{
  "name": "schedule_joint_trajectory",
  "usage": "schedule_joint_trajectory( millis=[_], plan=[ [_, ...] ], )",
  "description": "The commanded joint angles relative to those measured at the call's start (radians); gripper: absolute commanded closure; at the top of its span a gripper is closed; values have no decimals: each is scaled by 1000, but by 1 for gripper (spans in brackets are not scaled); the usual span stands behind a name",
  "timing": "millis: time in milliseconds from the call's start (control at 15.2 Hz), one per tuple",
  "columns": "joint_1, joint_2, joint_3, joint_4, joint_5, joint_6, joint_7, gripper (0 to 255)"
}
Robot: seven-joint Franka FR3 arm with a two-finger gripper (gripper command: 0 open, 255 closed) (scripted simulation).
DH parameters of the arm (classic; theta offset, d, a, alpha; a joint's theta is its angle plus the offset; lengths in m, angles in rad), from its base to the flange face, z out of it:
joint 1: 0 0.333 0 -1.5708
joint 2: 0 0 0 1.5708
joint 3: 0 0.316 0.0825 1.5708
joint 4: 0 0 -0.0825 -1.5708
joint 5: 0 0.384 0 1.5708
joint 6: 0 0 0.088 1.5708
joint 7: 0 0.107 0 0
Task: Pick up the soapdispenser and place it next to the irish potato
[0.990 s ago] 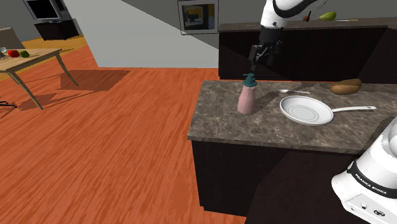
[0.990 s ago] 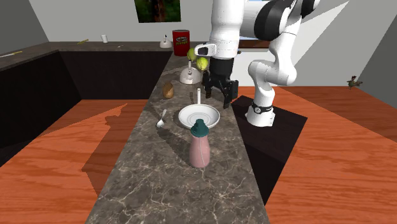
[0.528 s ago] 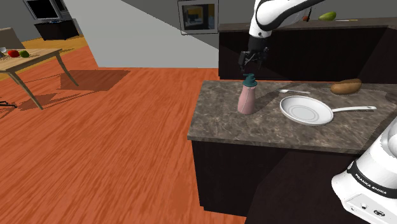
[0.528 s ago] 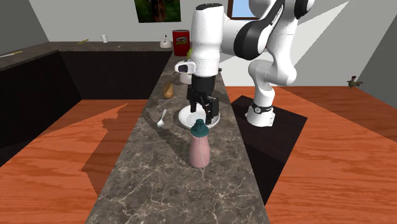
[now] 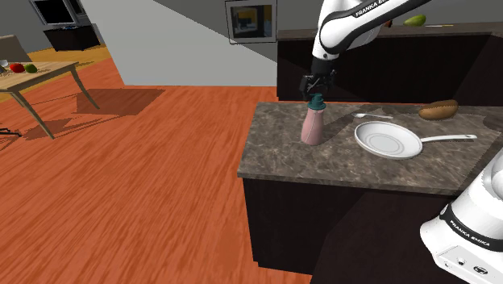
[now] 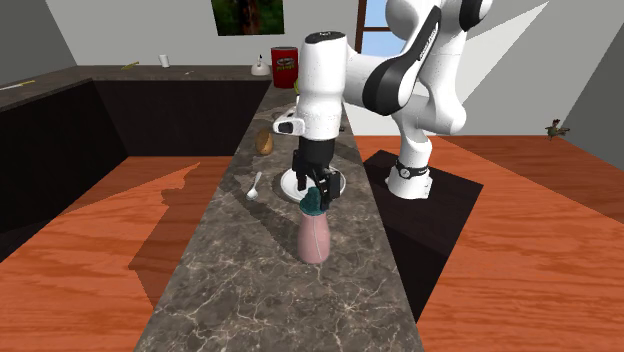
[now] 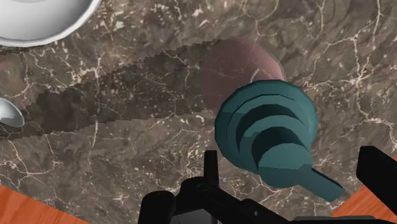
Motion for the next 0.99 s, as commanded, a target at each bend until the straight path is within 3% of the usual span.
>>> schedule_joint_trajectory(
  millis=[0,330,396,924],
  plan=[
    [0,2,0,-4,0,6,-1,0],
    [0,1,0,-4,0,6,0,0],
    [0,1,0,-4,0,6,0,255],
    [0,2,0,-4,0,6,0,255]
  ],
)
